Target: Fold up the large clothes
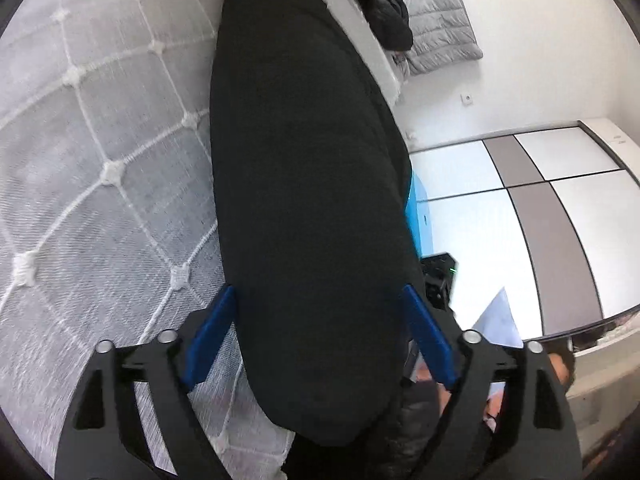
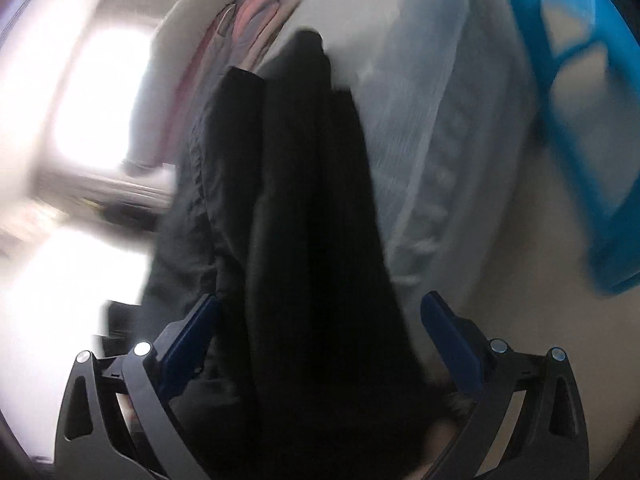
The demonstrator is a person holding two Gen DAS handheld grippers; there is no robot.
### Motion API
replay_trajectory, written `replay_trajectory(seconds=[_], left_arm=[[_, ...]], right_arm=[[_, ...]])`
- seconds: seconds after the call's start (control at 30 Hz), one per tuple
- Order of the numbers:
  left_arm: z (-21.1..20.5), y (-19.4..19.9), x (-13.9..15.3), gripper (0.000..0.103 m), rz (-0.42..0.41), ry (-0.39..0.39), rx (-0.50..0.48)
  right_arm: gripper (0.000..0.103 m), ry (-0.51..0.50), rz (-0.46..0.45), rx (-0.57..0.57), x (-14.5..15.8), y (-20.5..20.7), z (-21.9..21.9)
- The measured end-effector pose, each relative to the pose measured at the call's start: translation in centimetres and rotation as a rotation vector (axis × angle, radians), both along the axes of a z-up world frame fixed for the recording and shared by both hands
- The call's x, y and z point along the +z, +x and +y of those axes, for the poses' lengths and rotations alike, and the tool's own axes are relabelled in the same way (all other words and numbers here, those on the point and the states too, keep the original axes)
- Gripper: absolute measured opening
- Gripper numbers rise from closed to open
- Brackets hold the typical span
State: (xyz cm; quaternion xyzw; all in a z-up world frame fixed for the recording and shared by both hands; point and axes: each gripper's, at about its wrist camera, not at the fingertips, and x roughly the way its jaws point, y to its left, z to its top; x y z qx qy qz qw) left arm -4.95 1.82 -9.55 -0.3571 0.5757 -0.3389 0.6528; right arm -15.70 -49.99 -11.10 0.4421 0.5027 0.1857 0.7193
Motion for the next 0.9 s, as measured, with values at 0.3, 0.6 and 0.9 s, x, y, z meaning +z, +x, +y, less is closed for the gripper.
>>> replay_trajectory(seconds=[0.3,0.6,0.9], left_arm=[[-3.3,0.9,-2.7,0.097,0.102,-0.039,-0.034],[-5.9,-0.6,3.9,0.047,-0.203,0.278,-0.115],[-1.6,1.8,11.0,0.044,-0.349,0.323,-0.053]], right_arm=[[0.097,0.330,-0.002,0.019,-4.3,-1.2,-0.4],[0.088,0.239,-0.038,0.058,-0.3,-1.1,1.3],[0.088,0.141,-0.134,0.222,9.9,3.1,10.0]])
